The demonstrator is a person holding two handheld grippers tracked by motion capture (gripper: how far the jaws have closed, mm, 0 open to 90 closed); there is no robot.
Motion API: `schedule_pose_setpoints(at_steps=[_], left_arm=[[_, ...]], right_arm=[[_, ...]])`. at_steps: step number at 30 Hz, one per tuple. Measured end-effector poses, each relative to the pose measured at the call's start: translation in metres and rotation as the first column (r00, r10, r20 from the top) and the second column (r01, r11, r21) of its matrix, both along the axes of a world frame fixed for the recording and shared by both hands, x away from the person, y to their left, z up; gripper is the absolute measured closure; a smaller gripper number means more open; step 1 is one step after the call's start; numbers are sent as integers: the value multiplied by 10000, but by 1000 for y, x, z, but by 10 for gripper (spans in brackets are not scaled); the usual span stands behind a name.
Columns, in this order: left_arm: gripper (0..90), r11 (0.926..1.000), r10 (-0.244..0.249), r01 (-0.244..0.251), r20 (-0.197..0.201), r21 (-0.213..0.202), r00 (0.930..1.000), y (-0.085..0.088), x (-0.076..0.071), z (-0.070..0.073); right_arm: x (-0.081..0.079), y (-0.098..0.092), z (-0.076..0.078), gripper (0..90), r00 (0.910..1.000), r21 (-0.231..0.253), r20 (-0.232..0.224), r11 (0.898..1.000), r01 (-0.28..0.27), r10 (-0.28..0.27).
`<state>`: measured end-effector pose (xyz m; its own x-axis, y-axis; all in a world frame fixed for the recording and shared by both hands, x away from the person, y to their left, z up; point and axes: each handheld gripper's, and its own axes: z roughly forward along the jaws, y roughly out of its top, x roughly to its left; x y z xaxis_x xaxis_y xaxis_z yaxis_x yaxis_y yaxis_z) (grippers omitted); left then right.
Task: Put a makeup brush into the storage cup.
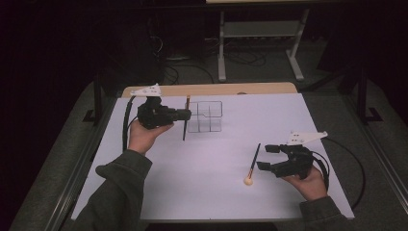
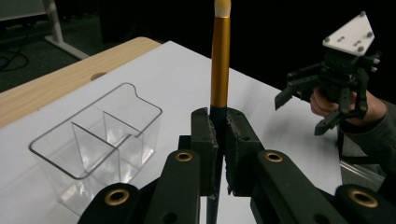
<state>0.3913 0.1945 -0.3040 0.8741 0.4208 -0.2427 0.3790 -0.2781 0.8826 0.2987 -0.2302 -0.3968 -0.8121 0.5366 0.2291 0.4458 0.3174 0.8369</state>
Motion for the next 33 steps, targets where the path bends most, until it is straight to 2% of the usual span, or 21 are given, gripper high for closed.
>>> schedule_pose_setpoints(at_steps=[9, 16, 24, 28, 31, 33], left_arm=[[832, 9996, 206, -206, -3, -215, 9998, 2, 14, 6], [831, 9986, 431, -432, -35, -296, 9991, 2, 26, 10], [831, 9985, 543, -543, -22, 50, 9985, -5, 41, 17], [831, 9973, 623, -626, 79, 379, 9980, -9, 49, 22], [831, 9968, 702, -705, 107, 385, 9975, -11, 54, 26], [831, 9958, 746, -753, 135, 527, 9971, -13, 58, 28]], right_arm=[[0, 2, -3, 212, 10000, -126, -19, 9999, -44, 44], [0, 1, -4, 211, 10000, -28, -57, 10000, -51, 51], [2, 0, -4, 211, 9999, -28, -111, 10000, -71, 71], [3, 0, -6, 211, 9998, -36, -203, 10000, -86, 86], [3, 0, -6, 211, 9997, -69, -213, 9999, -112, 111], [3, 0, -6, 211, 9997, -50, -227, 9999, -105, 104]])
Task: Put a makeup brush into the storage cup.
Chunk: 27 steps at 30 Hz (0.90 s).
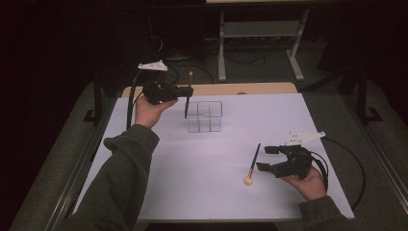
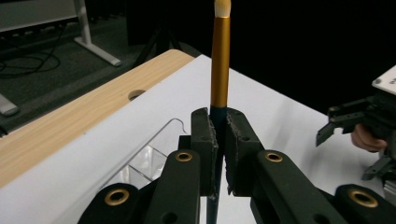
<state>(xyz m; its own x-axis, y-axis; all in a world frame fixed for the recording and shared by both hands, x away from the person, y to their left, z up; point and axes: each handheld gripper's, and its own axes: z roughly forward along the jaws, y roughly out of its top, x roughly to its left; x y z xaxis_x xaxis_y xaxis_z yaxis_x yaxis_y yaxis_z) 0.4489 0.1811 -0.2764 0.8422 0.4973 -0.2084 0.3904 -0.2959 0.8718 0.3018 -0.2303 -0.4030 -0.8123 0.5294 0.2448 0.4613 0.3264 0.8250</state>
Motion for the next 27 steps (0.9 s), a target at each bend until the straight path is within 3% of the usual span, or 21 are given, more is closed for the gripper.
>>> schedule_pose_setpoints(at_steps=[13, 22, 27], left_arm=[[831, 9996, 279, -279, 126, -18, 9995, -12, 22, 8], [831, 9982, 580, -580, -44, -172, 9983, -14, 35, -3], [830, 9980, 630, -630, -159, -4, 9979, -15, 40, -10]], right_arm=[[0, -1, 0, 211, 10000, 60, 29, 10000, -24, 23], [1, 0, 0, 210, 10000, 47, 32, 9999, -92, 92], [1, -1, 0, 210, 10000, 72, 42, 9999, -79, 78]])
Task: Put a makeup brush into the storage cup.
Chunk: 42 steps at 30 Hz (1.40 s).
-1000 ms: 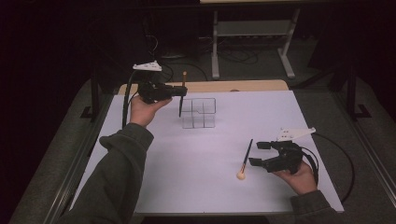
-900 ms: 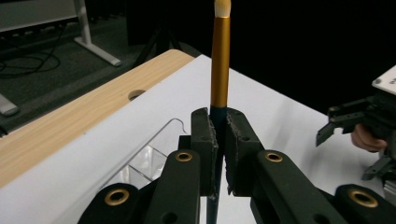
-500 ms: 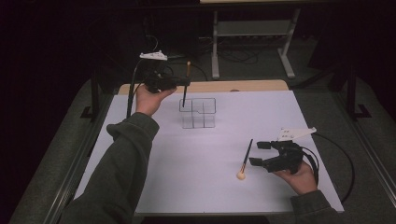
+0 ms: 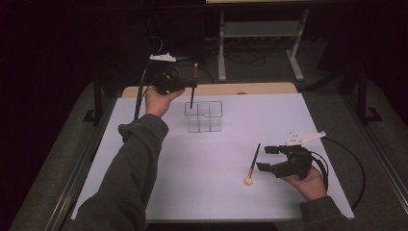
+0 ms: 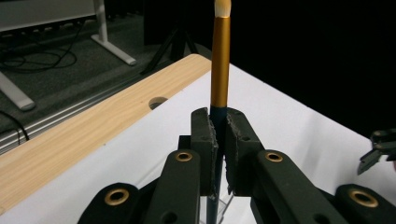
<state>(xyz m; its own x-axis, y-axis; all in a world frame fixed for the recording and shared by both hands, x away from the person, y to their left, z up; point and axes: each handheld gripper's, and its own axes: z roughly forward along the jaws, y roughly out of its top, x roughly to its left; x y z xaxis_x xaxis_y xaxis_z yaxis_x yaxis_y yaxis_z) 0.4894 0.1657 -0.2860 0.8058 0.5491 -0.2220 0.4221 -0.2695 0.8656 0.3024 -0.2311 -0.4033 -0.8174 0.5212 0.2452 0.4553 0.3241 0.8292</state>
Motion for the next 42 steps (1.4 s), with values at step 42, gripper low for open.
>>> schedule_pose_setpoints(at_steps=[42], left_arm=[[824, 9976, 354, -314, -642, 620, 9973, -1, 12, -30]], right_arm=[[0, 2, -1, 208, 10000, -58, -47, 10000, -60, 60]])
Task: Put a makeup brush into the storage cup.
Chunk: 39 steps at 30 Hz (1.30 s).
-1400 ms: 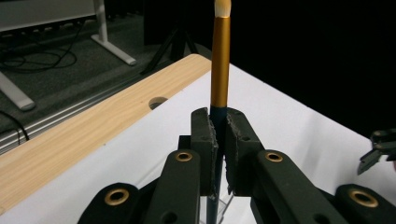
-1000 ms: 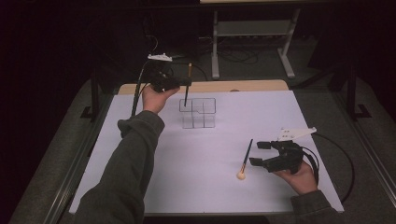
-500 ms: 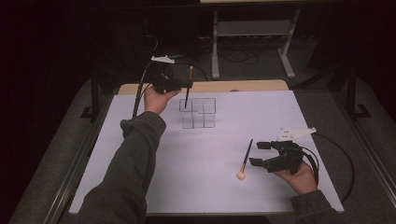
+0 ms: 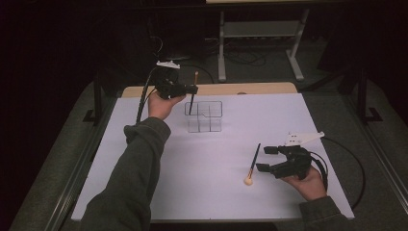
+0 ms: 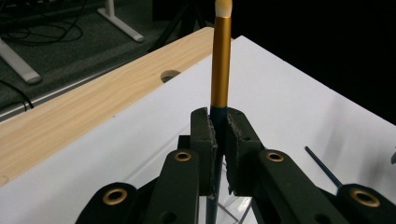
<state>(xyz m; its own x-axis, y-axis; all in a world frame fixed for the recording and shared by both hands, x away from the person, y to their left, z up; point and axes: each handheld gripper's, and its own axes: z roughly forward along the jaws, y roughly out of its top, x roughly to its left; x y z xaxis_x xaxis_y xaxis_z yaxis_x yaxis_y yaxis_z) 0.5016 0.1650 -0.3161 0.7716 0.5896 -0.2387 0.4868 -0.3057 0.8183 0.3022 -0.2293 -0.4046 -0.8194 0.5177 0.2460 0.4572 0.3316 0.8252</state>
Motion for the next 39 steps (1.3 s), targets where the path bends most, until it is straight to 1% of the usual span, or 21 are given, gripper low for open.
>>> schedule_pose_setpoints(at_steps=[3, 6, 9, 14, 15, 17, 19, 22, 25, 28, 29, 34, 36, 39], left_arm=[[824, 10000, -11, 12, -68, 74, 10000, 1, 0, -4], [824, 9998, 86, -88, -111, -181, 9999, 2, 0, -7], [824, 10000, 89, -89, -144, -6, 9999, 0, 0, -10], [824, 9999, 34, -32, -197, 105, 9998, -1, 0, -14], [823, 9998, 16, -12, -209, 191, 9998, 0, 1, -16], [824, 9998, 0, 5, -297, 188, 9996, 0, 1, -18], [824, 9996, -52, 60, -302, 290, 9995, 0, 1, -20], [824, 9997, -27, 36, -351, 252, 9994, 0, 0, -22], [824, 9992, -39, 54, -386, 391, 9992, 0, 0, -24], [823, 9990, -35, 50, -340, 445, 9994, 0, -1, -24], [823, 9986, -14, 30, -317, 524, 9995, -1, -1, -24], [822, 9979, 24, -2, -352, 647, 9994, -3, -2, -26], [822, 9963, -10, 41, -369, 857, 9993, -3, -2, -27], [822, 9959, -37, 76, -434, 903, 9991, -3, -2, -28]], right_arm=[[0, 0, 0, 208, 10000, -18, -3, 10000, -18, 18], [0, 1, 0, 208, 10000, -14, 16, 10000, -32, 32], [0, 1, -1, 208, 10000, -29, 41, 10000, -43, 43], [0, 0, -1, 208, 10000, -17, 11, 10000, -33, 33], [0, 0, -1, 208, 10000, -21, 19, 10000, -31, 32], [-1, 0, -1, 208, 10000, -25, 38, 10000, -36, 36], [-1, 0, -1, 208, 10000, -18, 29, 10000, -20, 20], [-1, 0, -1, 207, 10000, 5, 62, 10000, -36, 36], [-1, 0, -1, 208, 10000, -5, 63, 10000, -39, 39], [-1, 0, -1, 208, 10000, 6, 57, 10000, -36, 36], [-1, 0, -1, 208, 10000, 4, 58, 10000, -36, 36], [-1, 1, -1, 208, 10000, -12, 49, 10000, -43, 43], [-1, 1, 0, 208, 10000, 6, 46, 10000, -40, 40], [-1, 0, 0, 208, 10000, 25, 67, 10000, -41, 41]])
